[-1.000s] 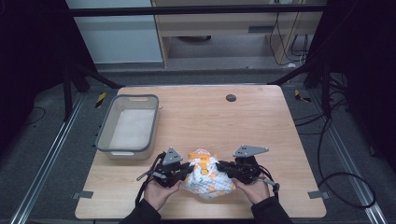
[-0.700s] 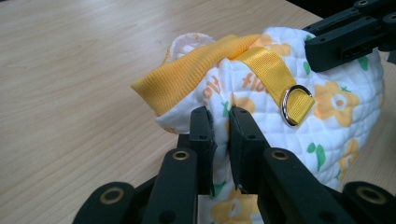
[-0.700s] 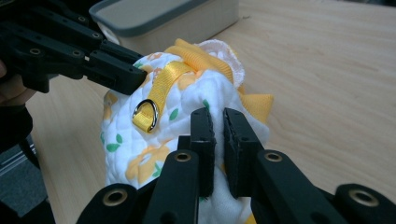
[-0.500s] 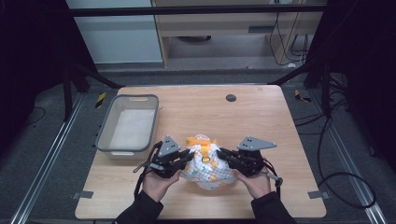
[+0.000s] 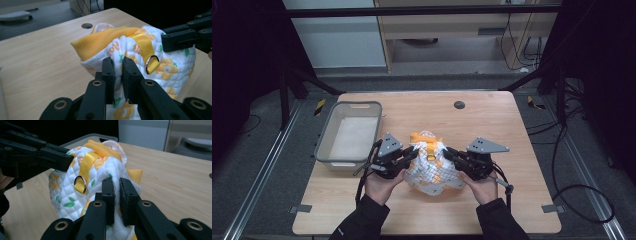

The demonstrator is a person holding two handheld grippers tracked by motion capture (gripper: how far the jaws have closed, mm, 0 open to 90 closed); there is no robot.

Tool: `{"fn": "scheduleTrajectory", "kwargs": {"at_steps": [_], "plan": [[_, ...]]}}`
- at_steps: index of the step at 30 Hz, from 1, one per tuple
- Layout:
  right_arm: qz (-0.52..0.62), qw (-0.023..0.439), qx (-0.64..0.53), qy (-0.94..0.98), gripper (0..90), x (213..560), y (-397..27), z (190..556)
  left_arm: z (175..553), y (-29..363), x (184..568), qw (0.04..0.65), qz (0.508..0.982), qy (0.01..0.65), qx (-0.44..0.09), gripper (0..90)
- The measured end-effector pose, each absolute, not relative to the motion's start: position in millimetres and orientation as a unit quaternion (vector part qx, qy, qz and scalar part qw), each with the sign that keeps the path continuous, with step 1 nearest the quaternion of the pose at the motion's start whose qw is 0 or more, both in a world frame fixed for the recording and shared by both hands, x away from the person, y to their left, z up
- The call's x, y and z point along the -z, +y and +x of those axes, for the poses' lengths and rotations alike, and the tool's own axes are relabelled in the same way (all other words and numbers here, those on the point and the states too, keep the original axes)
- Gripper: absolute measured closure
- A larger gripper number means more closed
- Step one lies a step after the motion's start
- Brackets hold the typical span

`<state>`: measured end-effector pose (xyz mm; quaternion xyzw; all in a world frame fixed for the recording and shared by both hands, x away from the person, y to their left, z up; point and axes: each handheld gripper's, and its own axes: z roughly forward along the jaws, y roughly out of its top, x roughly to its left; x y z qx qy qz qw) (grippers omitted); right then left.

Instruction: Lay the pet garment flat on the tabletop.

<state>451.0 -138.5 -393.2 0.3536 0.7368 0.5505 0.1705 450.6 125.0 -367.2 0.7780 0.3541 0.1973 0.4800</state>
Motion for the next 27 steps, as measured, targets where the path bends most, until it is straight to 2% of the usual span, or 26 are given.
{"fn": "scheduleTrajectory", "kwargs": {"at_steps": [7,12,13,15,16,17,19,22,27], "plan": [[0.368,0.196,-0.566,0.712,82.5,385,-136,469,473,118,357,0.488,0.760,0.368,-0.221,80.6],[0.398,0.230,-0.557,0.692,82.3,386,-131,500,508,105,357,0.484,0.745,0.391,-0.242,80.5],[0.412,0.246,-0.553,0.681,81.4,388,-130,513,527,100,359,0.486,0.731,0.406,-0.255,79.3],[0.421,0.263,-0.546,0.675,79.5,389,-129,520,537,98,360,0.492,0.723,0.415,-0.251,76.7],[0.428,0.285,-0.531,0.674,76.3,390,-128,528,546,96,362,0.493,0.716,0.423,-0.256,71.0],[0.450,0.312,-0.495,0.675,70.1,393,-128,542,558,99,365,0.494,0.702,0.448,-0.248,55.4],[0.462,0.312,-0.485,0.674,66.8,394,-131,546,561,104,366,0.499,0.697,0.458,-0.236,46.8],[0.470,0.326,-0.481,0.665,60.2,390,-149,546,552,121,367,0.498,0.695,0.456,-0.245,42.5],[0.456,0.319,-0.478,0.679,57.0,382,-169,528,537,140,366,0.491,0.705,0.448,-0.248,40.2]]}}
